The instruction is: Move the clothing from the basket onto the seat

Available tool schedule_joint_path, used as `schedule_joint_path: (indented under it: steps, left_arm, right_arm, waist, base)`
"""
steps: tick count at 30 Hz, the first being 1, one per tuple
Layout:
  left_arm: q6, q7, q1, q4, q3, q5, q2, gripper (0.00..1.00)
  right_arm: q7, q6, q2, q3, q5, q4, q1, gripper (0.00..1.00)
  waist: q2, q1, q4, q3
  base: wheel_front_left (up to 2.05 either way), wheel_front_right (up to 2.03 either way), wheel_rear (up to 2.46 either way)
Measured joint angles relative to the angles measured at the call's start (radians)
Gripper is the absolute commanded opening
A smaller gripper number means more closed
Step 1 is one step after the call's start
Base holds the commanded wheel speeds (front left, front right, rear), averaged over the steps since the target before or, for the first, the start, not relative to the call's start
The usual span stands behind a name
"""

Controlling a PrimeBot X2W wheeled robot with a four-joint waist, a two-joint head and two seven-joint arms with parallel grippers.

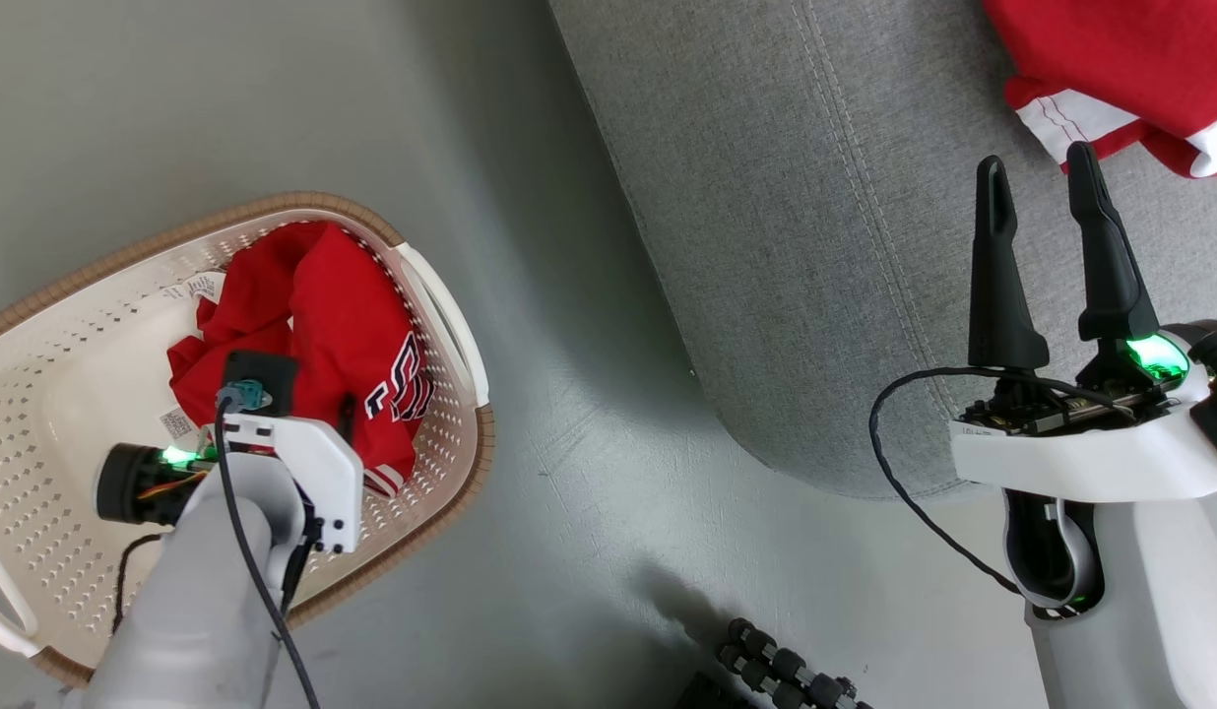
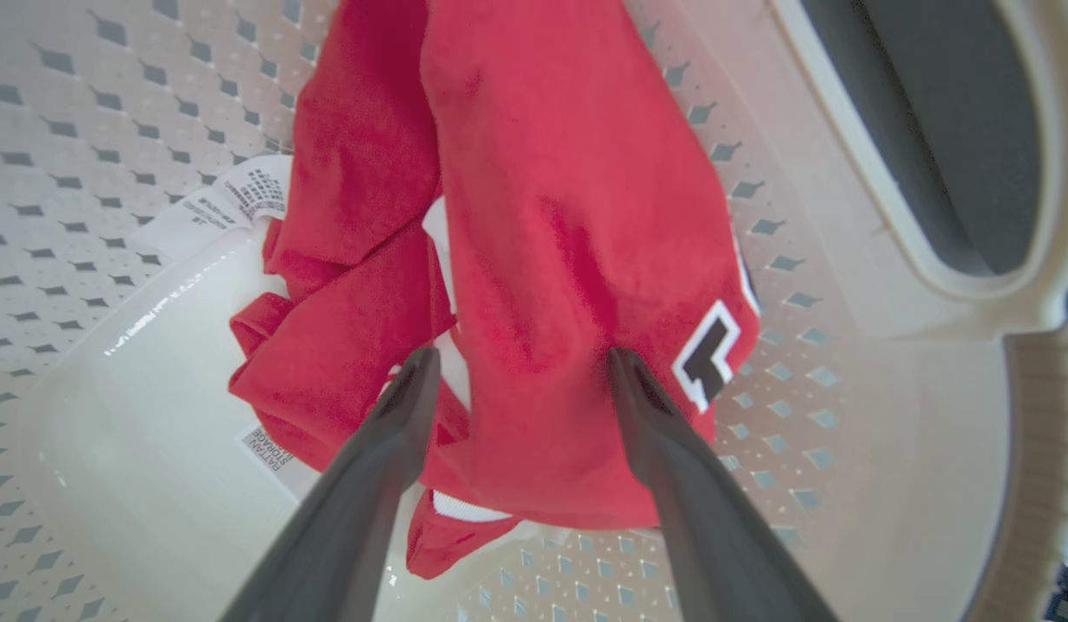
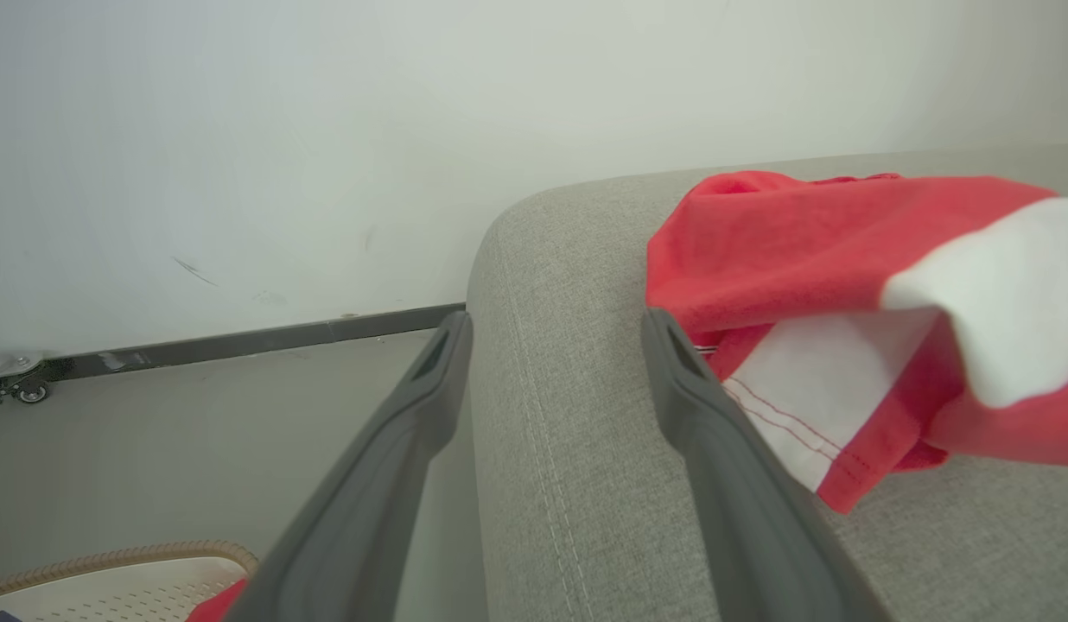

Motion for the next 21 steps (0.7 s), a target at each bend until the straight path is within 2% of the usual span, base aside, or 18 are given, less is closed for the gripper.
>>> schedule_joint_path:
  steps: [1,2,3,4,6,7,21]
  left_arm:
    - [-0.004,0.001,0.000,0.003,0.001,-0.005,-0.007,0.83]
    - [-0.010,0.001,0.000,0.005,0.002,-0.008,-0.016,0.75]
    - [-0.012,0.001,0.000,0.008,0.002,-0.012,-0.023,0.44]
    - [-0.018,0.001,0.000,0.010,0.002,-0.014,-0.025,0.44]
    - [-0.021,0.000,0.000,0.014,0.002,-0.014,-0.026,0.07]
    - [-0.022,-0.004,0.000,0.015,0.002,-0.014,-0.026,0.00]
    - [-0.039,-0.121,-0.027,-0.007,0.006,-0.023,-0.031,0.00]
  right_arm:
    - [0.000,0.000,0.000,0.001,0.000,0.000,0.000,1.00]
    - [0.000,0.000,0.000,0.001,0.000,0.000,0.000,1.00]
    - [0.000,0.000,0.000,0.001,0.000,0.000,0.000,1.00]
    - [0.000,0.000,0.000,0.001,0.000,0.000,0.000,1.00]
    - [0.000,0.000,0.000,0.000,0.000,0.000,-0.001,1.00]
    - [0.000,0.000,0.000,0.000,0.000,0.000,-0.002,1.00]
    - [0.000,0.000,0.000,0.009,-0.019,0.003,-0.041,1.00]
  waist:
    - [0.0000,0.0000,0.000,0.000]
    - [0.0000,0.0000,0.000,0.000]
    - [0.0000,0.0000,0.000,-0.001]
    - [0.0000,0.0000,0.001,-0.002]
    - [0.0000,0.0000,0.002,-0.003]
    - [0.0000,0.0000,0.003,-0.004]
    - [0.0000,0.0000,0.031,-0.032]
  base:
    - [0.00,0.00,0.00]
    - [0.00,0.00,0.00]
    - [0.00,0.00,0.00]
    - [0.00,0.00,0.00]
    - [0.00,0.00,0.00]
    - [0.00,0.00,0.00]
    - [0.00,0.00,0.00]
